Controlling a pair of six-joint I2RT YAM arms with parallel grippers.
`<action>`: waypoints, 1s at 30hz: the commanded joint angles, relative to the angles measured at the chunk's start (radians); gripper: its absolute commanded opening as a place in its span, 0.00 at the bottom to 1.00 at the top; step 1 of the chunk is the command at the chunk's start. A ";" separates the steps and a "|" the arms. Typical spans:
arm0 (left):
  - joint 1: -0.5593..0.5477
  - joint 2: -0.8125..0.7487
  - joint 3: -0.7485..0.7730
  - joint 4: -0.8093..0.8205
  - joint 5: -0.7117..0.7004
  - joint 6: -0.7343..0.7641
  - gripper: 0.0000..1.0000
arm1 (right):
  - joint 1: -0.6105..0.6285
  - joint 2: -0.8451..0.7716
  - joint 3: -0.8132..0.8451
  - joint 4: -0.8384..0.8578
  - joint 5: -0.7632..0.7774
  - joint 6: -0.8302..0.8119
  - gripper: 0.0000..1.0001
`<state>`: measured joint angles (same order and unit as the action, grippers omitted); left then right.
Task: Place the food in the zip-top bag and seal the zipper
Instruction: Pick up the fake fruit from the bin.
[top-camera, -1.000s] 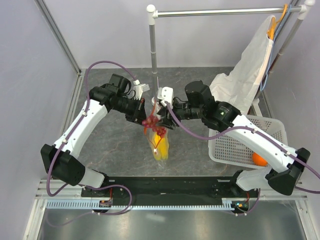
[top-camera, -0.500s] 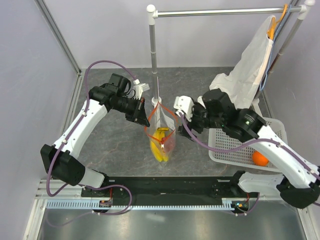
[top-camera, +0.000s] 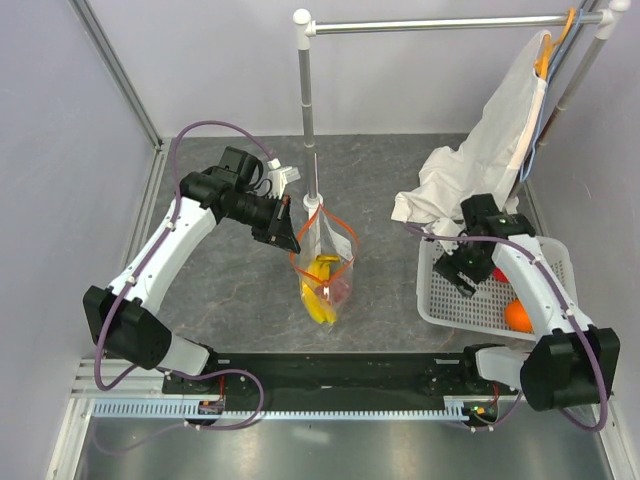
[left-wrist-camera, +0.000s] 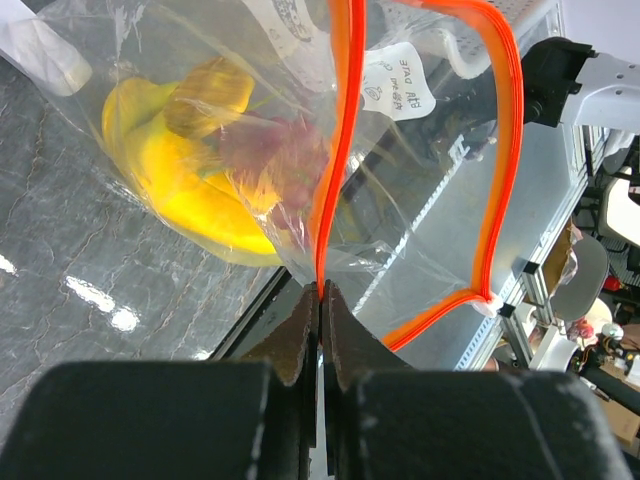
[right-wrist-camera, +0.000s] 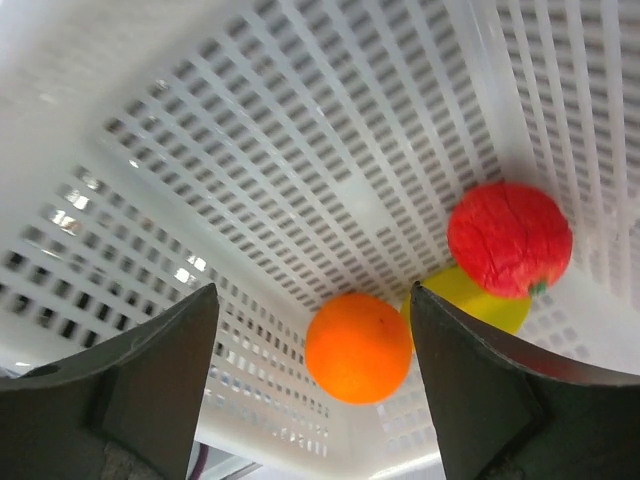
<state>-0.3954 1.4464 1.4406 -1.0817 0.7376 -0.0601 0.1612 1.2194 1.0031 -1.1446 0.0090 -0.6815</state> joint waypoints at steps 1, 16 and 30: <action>-0.005 -0.017 -0.005 0.029 0.020 0.039 0.02 | -0.130 -0.038 -0.064 0.021 0.034 -0.182 0.84; -0.005 -0.018 -0.046 0.048 0.023 0.037 0.02 | -0.344 0.080 -0.146 0.422 0.157 -0.316 0.91; -0.005 -0.037 -0.095 0.051 0.017 0.055 0.02 | -0.342 0.196 -0.169 0.575 0.232 -0.332 0.98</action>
<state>-0.3950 1.4387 1.3602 -1.0447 0.7395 -0.0494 -0.1772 1.3930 0.8413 -0.6308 0.2047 -1.0000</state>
